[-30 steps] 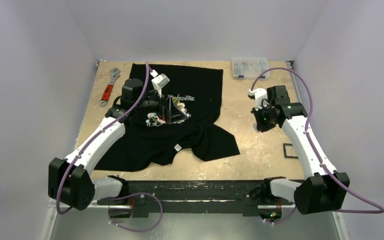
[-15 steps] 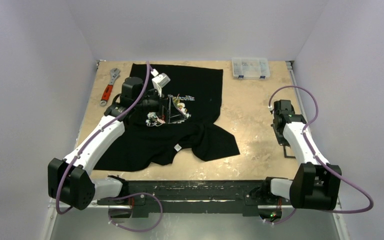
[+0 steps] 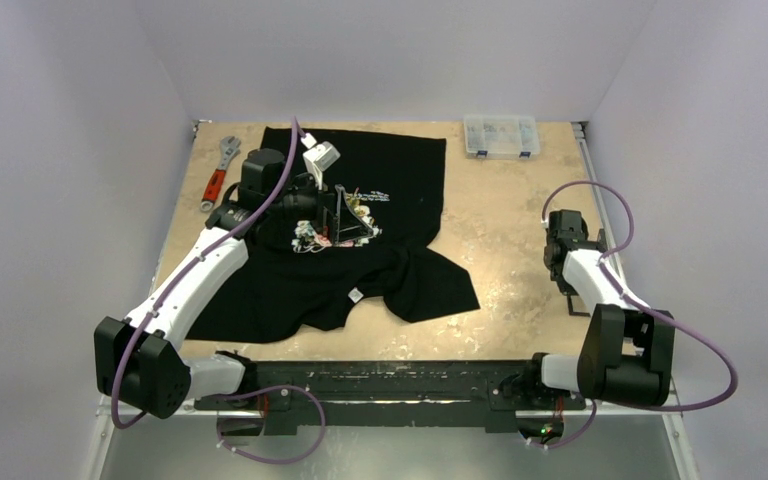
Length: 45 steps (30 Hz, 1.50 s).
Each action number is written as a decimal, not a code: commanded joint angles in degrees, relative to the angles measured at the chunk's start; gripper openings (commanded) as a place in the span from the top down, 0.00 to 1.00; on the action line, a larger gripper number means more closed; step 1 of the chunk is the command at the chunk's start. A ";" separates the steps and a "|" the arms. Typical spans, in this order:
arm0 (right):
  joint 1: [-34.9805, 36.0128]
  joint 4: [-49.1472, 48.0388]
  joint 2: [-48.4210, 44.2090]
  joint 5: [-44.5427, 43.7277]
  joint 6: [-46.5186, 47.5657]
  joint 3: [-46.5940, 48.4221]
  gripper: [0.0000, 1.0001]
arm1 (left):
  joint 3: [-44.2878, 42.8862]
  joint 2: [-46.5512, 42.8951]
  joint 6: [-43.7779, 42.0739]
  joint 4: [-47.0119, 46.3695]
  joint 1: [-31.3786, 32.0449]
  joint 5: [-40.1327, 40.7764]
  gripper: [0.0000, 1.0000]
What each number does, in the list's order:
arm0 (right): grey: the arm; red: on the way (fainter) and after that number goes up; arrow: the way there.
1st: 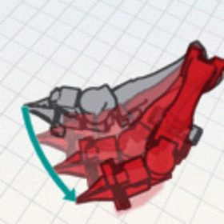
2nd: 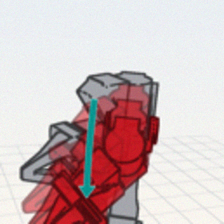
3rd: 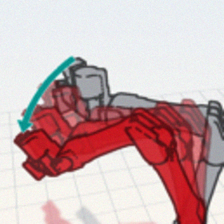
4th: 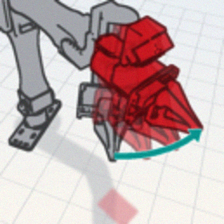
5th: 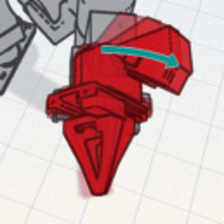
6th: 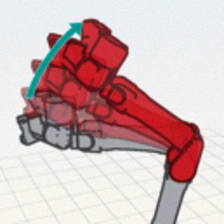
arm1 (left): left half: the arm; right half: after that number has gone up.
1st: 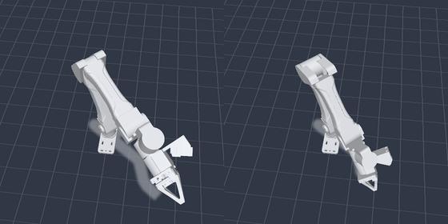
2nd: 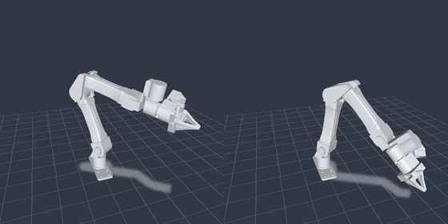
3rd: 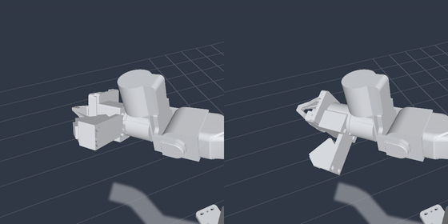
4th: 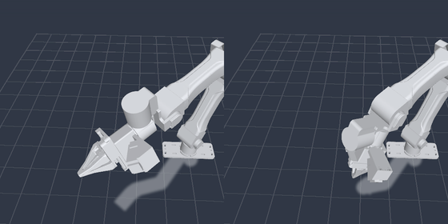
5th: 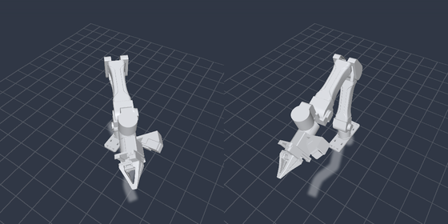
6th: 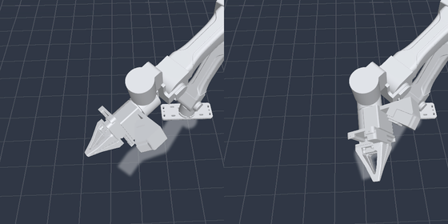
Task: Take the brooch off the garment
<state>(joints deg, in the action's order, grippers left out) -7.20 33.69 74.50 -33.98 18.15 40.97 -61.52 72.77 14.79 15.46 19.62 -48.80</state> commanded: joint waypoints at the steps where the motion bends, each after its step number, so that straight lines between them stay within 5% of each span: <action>1: -0.97 -4.24 0.11 -1.80 1.84 -2.07 1.00 | -0.80 -1.25 0.39 -1.92 -0.37 -0.62 0.00; 18: -1.67 -9.38 2.40 -4.04 3.99 -5.33 1.00 | 1.95 -1.85 1.21 -3.53 -0.37 -0.57 0.00; 22: -1.63 -7.77 2.57 -2.38 3.38 -4.77 0.79 | 2.43 -1.84 1.59 -3.95 -0.37 -0.75 0.00; 31: -1.67 -2.10 2.23 3.89 2.30 -1.04 0.67 | 3.24 -2.20 1.07 -3.62 -0.37 -0.89 0.00; 39: -1.63 3.08 1.29 8.46 2.57 2.62 0.44 | 3.11 -2.41 0.61 -2.70 -0.37 -0.91 0.00; 45: -1.05 10.69 -5.54 28.62 5.10 11.97 0.36 | -0.88 -0.53 -7.36 10.43 -1.39 1.02 0.00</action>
<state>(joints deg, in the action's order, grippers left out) -8.69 39.11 75.20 -21.12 21.65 44.99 -58.37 71.94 14.59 16.16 19.55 -48.75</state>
